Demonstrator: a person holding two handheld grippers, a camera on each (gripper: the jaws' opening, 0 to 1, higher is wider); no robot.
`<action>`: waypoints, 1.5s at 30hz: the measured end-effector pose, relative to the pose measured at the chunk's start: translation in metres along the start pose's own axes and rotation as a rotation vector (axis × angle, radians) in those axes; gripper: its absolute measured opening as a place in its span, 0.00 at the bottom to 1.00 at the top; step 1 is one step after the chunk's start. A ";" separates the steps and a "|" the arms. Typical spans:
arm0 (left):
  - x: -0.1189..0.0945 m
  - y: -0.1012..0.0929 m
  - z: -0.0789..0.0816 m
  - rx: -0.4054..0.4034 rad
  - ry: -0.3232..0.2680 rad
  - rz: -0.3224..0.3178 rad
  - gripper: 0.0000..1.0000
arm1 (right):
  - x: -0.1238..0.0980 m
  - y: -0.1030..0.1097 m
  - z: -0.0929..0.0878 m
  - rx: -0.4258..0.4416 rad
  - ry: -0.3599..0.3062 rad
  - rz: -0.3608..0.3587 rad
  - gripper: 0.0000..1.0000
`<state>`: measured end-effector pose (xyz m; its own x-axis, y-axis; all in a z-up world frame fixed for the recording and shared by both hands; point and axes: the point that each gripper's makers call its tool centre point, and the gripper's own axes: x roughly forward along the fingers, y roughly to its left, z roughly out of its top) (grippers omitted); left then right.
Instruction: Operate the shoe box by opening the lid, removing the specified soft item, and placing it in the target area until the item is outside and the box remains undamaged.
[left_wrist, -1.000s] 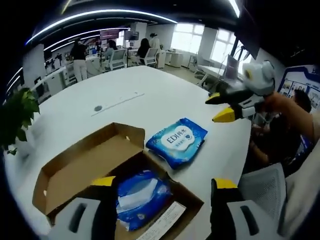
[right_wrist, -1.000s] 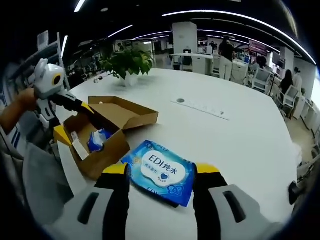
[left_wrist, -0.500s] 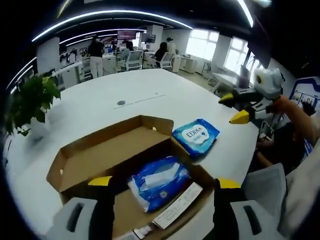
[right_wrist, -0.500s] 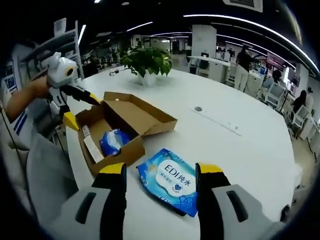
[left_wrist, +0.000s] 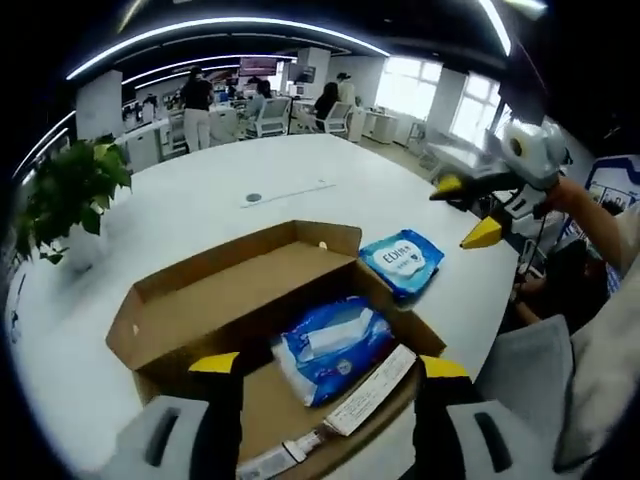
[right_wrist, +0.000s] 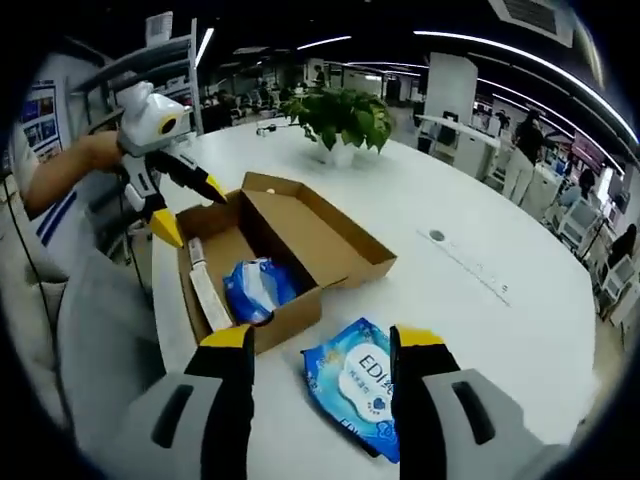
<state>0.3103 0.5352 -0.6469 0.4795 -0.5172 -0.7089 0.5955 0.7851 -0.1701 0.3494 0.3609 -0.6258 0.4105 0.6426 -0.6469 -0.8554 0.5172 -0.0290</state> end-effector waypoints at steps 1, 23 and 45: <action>0.000 0.000 -0.001 0.005 0.004 -0.008 0.66 | 0.002 0.002 0.001 -0.005 0.001 0.006 0.50; 0.030 -0.009 -0.008 0.188 0.067 -0.171 0.47 | 0.059 0.031 0.015 -0.136 0.053 0.123 0.44; 0.067 -0.011 -0.026 0.337 0.196 -0.266 0.29 | 0.107 0.041 0.007 -0.235 0.101 0.162 0.28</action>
<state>0.3188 0.5006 -0.7107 0.1704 -0.5865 -0.7918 0.8728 0.4629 -0.1550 0.3606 0.4549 -0.6910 0.2398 0.6405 -0.7296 -0.9616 0.2603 -0.0875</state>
